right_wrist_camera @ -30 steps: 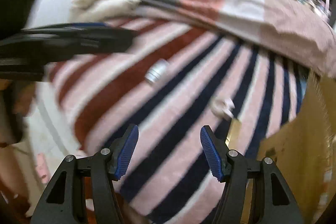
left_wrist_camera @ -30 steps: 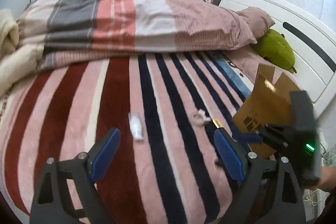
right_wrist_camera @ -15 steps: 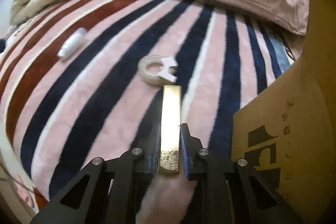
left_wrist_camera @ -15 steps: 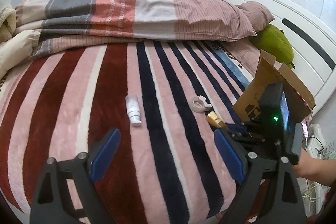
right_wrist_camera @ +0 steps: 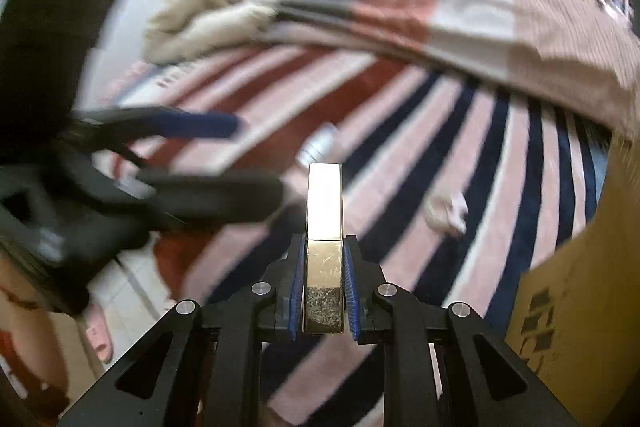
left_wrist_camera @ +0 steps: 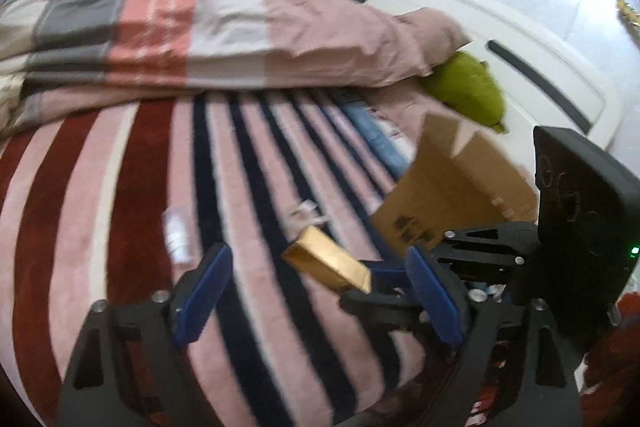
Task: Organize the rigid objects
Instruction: 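Hand the gold bar to the left gripper over the box while the right gripper releases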
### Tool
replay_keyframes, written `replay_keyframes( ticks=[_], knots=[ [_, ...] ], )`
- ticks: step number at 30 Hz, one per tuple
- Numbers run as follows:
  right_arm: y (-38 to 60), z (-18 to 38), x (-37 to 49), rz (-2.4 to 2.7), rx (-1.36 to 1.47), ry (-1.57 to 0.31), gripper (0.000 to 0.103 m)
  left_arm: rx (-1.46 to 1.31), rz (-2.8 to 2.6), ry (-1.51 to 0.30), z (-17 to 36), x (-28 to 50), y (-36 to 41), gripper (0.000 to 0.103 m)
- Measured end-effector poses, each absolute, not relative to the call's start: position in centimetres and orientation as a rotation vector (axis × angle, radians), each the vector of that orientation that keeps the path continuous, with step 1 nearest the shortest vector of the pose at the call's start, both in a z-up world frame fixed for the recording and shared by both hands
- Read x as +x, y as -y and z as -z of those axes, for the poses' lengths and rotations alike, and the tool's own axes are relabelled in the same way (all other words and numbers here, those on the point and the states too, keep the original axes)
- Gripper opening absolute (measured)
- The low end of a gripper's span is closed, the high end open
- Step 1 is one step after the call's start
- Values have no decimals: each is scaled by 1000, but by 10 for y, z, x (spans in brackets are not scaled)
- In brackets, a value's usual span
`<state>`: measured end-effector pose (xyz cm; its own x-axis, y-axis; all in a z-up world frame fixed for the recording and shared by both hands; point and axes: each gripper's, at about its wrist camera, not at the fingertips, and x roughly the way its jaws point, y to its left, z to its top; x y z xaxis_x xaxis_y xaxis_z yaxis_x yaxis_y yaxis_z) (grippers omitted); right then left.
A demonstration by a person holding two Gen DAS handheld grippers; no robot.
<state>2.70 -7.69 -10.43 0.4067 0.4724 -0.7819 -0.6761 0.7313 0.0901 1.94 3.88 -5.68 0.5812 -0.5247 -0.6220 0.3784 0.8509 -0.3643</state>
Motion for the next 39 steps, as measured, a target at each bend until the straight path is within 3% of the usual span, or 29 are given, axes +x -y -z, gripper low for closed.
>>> replay_keyframes(
  ticks=[1, 4, 7, 14, 21, 30, 39],
  knots=[
    [76, 93, 24, -753, -262, -863, 13, -208, 550, -780, 51, 20, -35, 54],
    [81, 71, 24, -775, -268, -801, 13, -178, 565, -755, 31, 24, -18, 41],
    [98, 50, 24, -767, -255, -742, 13, -148, 601, -741, 14, 35, 8, 37],
    [169, 25, 27, -679, -203, -705, 13, -60, 700, -772, -4, 65, 88, 37],
    [251, 16, 47, -611, -35, -782, 13, 29, 777, -853, -13, 95, 156, 37],
    [262, -2, 57, -721, 83, -764, 13, 74, 732, -855, -32, 91, 150, 37],
    [255, -1, 61, -723, 37, -779, 13, 70, 745, -903, -19, 100, 164, 37]
  ],
)
